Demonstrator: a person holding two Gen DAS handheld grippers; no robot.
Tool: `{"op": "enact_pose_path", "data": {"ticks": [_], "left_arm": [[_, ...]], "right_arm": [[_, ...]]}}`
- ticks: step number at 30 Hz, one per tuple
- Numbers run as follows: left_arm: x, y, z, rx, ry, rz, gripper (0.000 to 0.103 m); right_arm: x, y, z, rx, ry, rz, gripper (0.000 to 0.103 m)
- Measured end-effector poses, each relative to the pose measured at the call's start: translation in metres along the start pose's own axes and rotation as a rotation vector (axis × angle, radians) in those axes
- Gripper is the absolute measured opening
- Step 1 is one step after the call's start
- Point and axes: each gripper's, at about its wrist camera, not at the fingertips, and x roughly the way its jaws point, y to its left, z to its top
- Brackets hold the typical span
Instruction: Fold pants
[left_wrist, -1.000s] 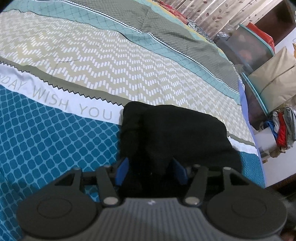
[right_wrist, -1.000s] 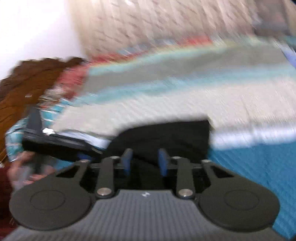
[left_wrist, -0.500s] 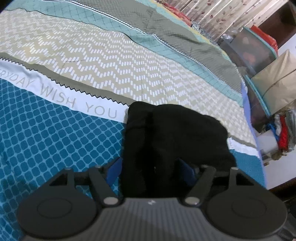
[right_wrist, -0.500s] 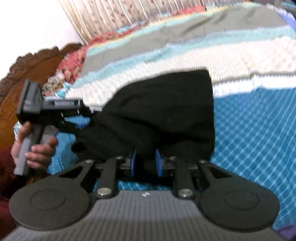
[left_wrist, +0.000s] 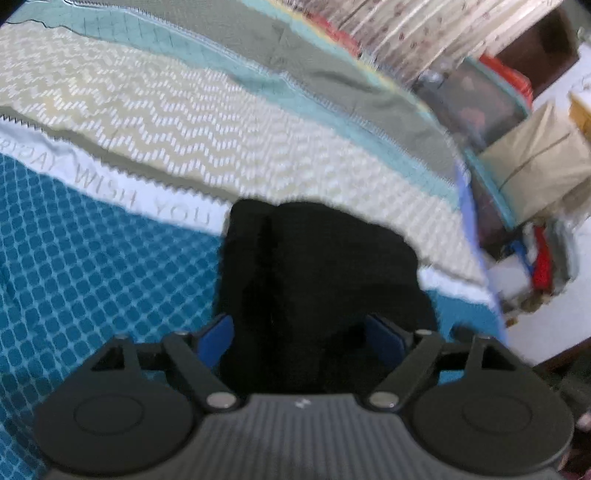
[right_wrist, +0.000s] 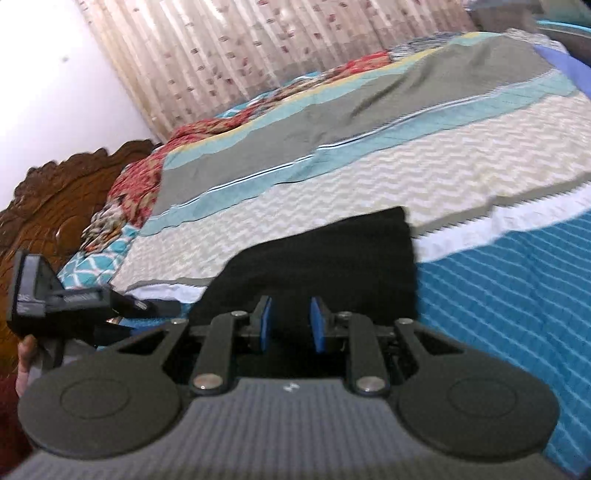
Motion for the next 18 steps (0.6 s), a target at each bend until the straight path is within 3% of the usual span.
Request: {"op": "enact_pose_path", "data": {"ticks": [3,5,8,18], "left_arm": [[0.011,0.004,-0.016,0.023,0.046,0.049,0.081],[0.012,0.011,-0.028,0.008,0.054,0.049,0.089],[0.010,0.020,-0.044,-0.008,0.036,0.030,0.090],[0.012,0.014,-0.046,0.036,0.027,0.052,0.093]], "right_arm": [[0.018,0.011,-0.002,-0.007,0.036,0.026,0.026],[0.034,0.010,-0.006,-0.012,0.080,0.006,0.025],[0.054,0.001,-0.009,0.010,0.118,-0.011,0.022],[0.048,0.012,-0.022,-0.031,0.068,-0.050,0.022]]}}
